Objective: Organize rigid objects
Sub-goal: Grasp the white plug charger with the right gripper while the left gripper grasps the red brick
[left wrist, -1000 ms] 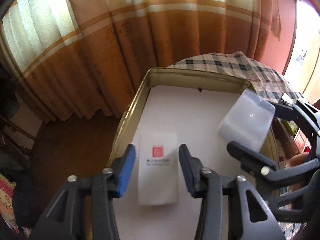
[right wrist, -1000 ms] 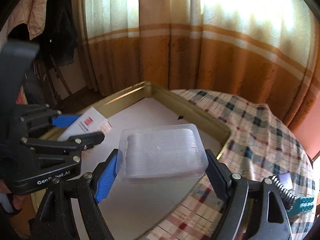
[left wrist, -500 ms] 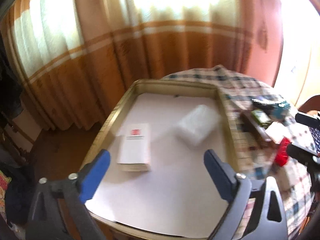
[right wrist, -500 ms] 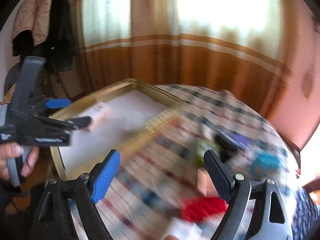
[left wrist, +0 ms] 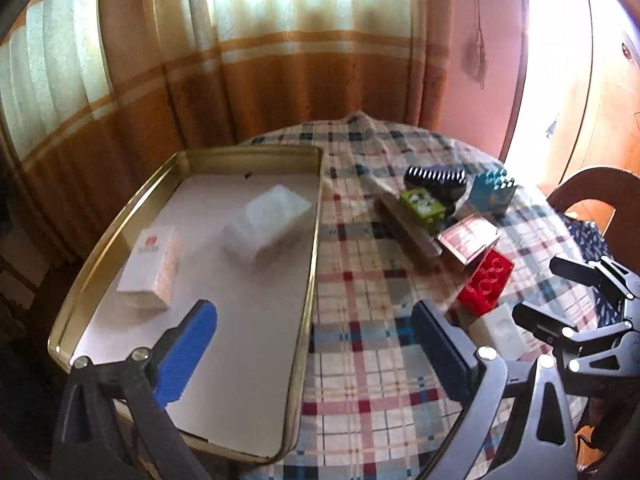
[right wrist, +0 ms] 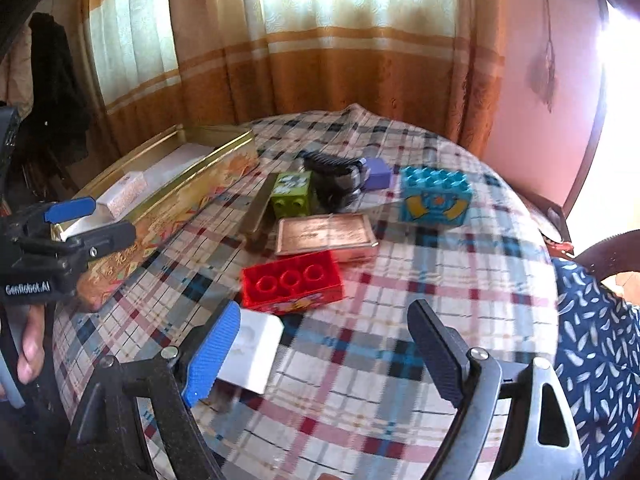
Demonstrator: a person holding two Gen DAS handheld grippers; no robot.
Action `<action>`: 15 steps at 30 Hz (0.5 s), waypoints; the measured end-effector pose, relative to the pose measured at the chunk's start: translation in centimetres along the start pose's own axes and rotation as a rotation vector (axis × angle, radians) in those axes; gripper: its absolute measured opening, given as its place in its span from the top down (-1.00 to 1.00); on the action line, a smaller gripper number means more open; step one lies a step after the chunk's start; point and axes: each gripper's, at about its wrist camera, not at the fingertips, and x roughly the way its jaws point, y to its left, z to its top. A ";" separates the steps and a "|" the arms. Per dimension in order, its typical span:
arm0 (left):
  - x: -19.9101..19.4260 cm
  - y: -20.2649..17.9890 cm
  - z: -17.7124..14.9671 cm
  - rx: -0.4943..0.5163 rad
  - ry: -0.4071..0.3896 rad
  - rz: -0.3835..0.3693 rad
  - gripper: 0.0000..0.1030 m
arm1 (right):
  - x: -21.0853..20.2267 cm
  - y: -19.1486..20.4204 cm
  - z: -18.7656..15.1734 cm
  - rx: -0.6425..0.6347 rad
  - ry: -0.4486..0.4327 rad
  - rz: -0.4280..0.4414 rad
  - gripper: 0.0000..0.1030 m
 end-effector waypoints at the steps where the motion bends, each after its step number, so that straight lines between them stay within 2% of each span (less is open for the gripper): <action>1: 0.0 0.1 -0.2 -0.001 0.002 0.006 -0.93 | 0.1 0.3 -0.1 -0.001 0.003 0.011 -0.69; 4: 0.0 0.2 -0.5 -0.017 0.003 -0.008 -0.93 | 0.6 1.3 -0.5 -0.016 0.024 0.039 -0.69; 11: -0.2 0.2 -0.7 -0.031 -0.003 -0.018 -0.93 | 1.6 2.8 -1.0 -0.059 0.062 0.028 -0.69; 12: -0.2 0.2 -0.7 -0.031 -0.001 -0.020 -0.93 | 2.0 2.7 -1.1 -0.054 0.085 0.026 -0.65; 13: -0.1 0.1 -0.8 -0.030 0.001 -0.022 -0.93 | 2.3 2.7 -1.2 -0.051 0.102 0.035 -0.44; 15: -0.1 -0.2 -0.8 -0.024 0.000 -0.029 -0.93 | 2.4 2.6 -1.3 -0.053 0.110 0.020 -0.28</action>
